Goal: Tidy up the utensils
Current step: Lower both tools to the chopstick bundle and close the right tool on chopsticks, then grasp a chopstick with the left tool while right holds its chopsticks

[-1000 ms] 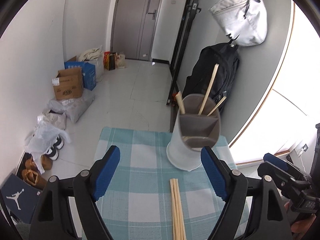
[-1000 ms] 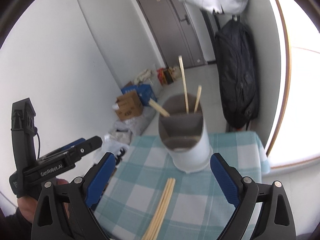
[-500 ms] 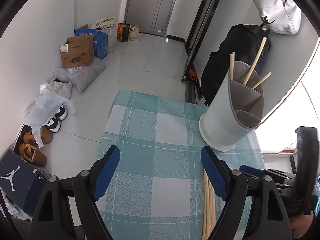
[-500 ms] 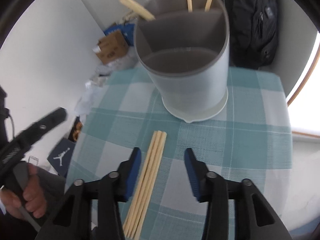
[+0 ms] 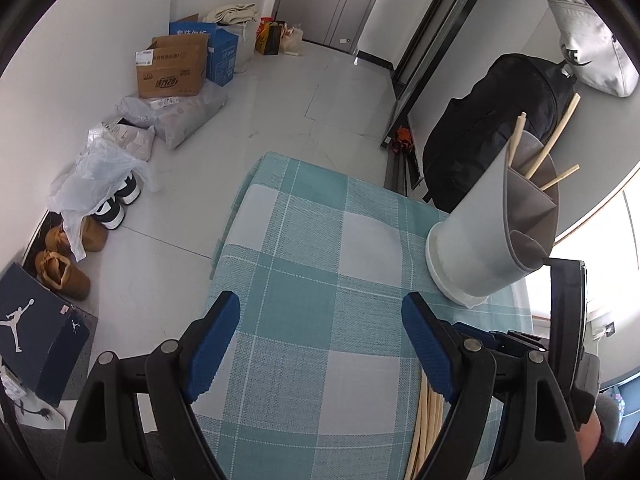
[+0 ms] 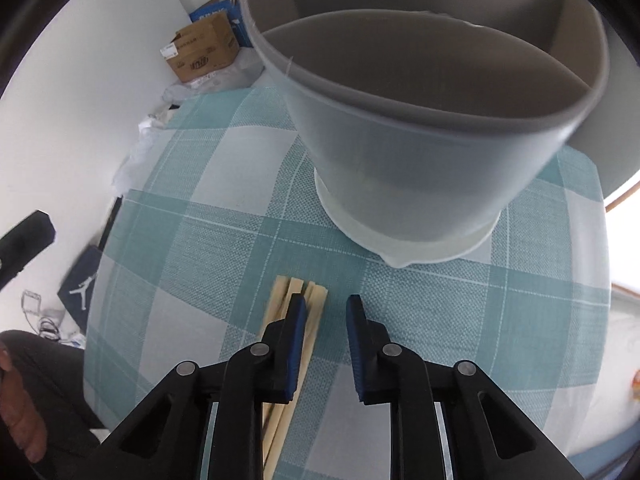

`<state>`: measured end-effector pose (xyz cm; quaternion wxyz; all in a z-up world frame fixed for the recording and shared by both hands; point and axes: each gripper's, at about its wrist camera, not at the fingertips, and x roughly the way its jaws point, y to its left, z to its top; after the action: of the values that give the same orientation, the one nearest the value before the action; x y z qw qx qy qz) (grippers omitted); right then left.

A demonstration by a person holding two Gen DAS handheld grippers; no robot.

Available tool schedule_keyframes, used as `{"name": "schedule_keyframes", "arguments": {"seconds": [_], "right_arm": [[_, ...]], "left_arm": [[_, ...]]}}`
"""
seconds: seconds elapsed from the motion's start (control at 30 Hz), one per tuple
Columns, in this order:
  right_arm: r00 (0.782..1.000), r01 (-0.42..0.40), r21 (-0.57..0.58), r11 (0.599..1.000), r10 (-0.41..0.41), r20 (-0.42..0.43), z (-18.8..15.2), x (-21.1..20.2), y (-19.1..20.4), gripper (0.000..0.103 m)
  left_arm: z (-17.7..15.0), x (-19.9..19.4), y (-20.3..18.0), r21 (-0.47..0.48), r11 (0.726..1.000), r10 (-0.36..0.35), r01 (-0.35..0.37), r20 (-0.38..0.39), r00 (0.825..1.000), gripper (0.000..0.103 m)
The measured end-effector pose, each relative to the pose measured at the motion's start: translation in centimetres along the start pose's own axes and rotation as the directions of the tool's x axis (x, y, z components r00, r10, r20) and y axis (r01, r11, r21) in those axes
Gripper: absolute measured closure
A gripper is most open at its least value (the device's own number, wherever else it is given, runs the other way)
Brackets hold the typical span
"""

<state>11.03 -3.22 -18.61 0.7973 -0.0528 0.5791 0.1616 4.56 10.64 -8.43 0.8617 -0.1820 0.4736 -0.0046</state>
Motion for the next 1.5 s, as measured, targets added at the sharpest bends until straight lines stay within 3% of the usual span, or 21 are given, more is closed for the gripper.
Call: {"name": "schedule_keyframes", "arguments": {"seconds": [0.23,0.3,0.43,0.67,0.87,1.1,1.2,1.5], "right_arm": [[1.000,0.026,-0.002,1.000,-0.026,-0.001,0.4,0.0,0.7,0.084],[1.000,0.026,0.006,1.000,-0.026,0.001,0.6,0.2,0.8,0.089],[1.000,-0.008,0.065,0.998,0.007,0.016,0.7,0.4,0.6,0.097],[0.993,-0.062,0.134,0.989,0.048,0.105,0.2,-1.9,-1.1,0.099],[0.967,-0.164,0.195,0.967,0.118,0.227,-0.8,-5.5,-3.3,0.099],[0.909,-0.308,0.279,0.910,0.194,0.370,-2.3,-9.1,-6.5,0.099],[0.894,-0.337,0.293,0.894,0.206,0.399,-2.9,-9.9,-7.6,0.099],[0.864,-0.369,0.295,0.881,0.209,0.457,-3.9,-11.3,-9.5,0.099]], "left_arm": [[0.1,0.3,0.3,-0.011,1.000,0.000,0.000,-0.021,1.000,0.023],[0.1,0.4,0.4,-0.013,1.000,0.000,0.000,-0.026,1.000,0.023],[0.1,0.5,0.4,-0.008,1.000,0.006,-0.007,-0.033,0.999,0.023],[-0.2,1.3,0.2,0.013,0.999,0.030,-0.030,-0.057,0.998,0.023],[-1.0,2.3,-0.9,0.065,0.997,0.045,-0.039,-0.101,0.994,0.023],[-2.1,3.7,-3.1,0.117,0.993,0.001,0.021,-0.191,0.982,0.023],[-2.6,4.0,-4.4,0.154,0.987,-0.008,0.042,-0.212,0.977,0.023],[-3.8,6.0,-6.1,0.244,0.969,0.111,-0.046,-0.260,0.959,0.023]]}}
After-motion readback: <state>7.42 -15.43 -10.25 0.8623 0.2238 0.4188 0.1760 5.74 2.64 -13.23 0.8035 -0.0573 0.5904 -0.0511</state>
